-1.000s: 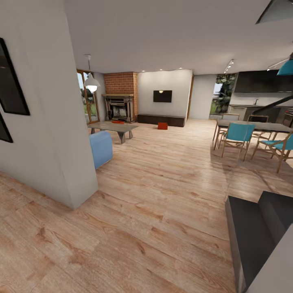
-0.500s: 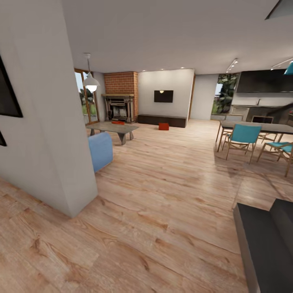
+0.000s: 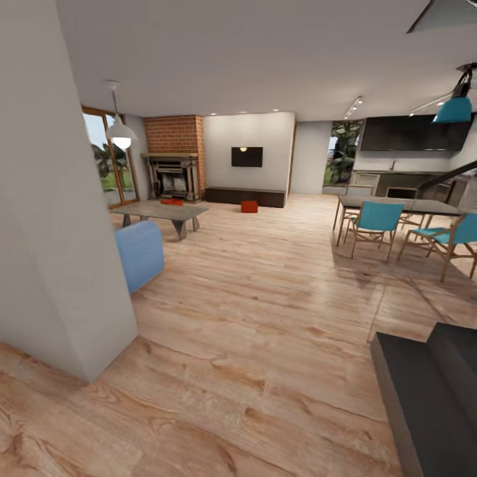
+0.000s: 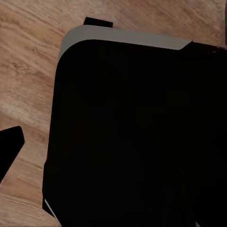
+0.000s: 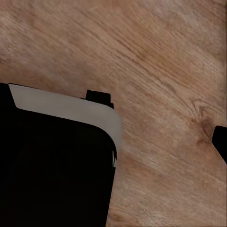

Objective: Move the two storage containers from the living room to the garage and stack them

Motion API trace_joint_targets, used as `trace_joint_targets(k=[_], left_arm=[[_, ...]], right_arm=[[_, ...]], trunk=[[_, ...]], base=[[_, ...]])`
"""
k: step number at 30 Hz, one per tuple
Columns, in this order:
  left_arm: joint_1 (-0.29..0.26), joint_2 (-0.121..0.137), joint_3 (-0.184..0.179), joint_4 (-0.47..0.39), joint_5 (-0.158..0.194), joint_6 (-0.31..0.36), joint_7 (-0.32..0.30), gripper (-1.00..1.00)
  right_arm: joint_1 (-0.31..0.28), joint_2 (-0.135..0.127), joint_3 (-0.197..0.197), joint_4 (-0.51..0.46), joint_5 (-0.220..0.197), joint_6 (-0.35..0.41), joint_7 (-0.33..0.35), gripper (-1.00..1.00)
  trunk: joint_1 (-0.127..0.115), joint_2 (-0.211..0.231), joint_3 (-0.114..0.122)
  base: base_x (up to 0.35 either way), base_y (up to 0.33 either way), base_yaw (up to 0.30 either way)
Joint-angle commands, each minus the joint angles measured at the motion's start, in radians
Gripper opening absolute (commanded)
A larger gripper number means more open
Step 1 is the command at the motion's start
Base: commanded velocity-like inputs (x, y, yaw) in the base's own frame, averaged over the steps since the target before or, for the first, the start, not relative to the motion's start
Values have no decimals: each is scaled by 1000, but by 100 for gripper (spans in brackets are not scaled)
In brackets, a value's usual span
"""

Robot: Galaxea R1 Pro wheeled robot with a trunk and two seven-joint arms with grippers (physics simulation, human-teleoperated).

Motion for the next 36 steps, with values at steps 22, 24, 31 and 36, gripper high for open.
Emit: trace_joint_targets(k=[22,24,31,36], left_arm=[[0,0,1,-3,8,6,0,100],[0,0,1,-3,8,6,0,100],[0,0,1,-1,7,6,0,100],[0,0,1,-1,8,6,0,100]], right_arm=[[-2,0,8,3,0,-5,-3,100],[-2,0,8,3,0,-6,-3,100],[-2,0,9,3,4,-5,-3,100],[-2,0,10,3,3,-2,-4,100]], trunk=[[1,0,-1],[1,0,-1],[1,0,-1],[1,0,-1]], base=[[322,85,-235],[322,11,-225],[322,1,-30],[323,0,-1]])
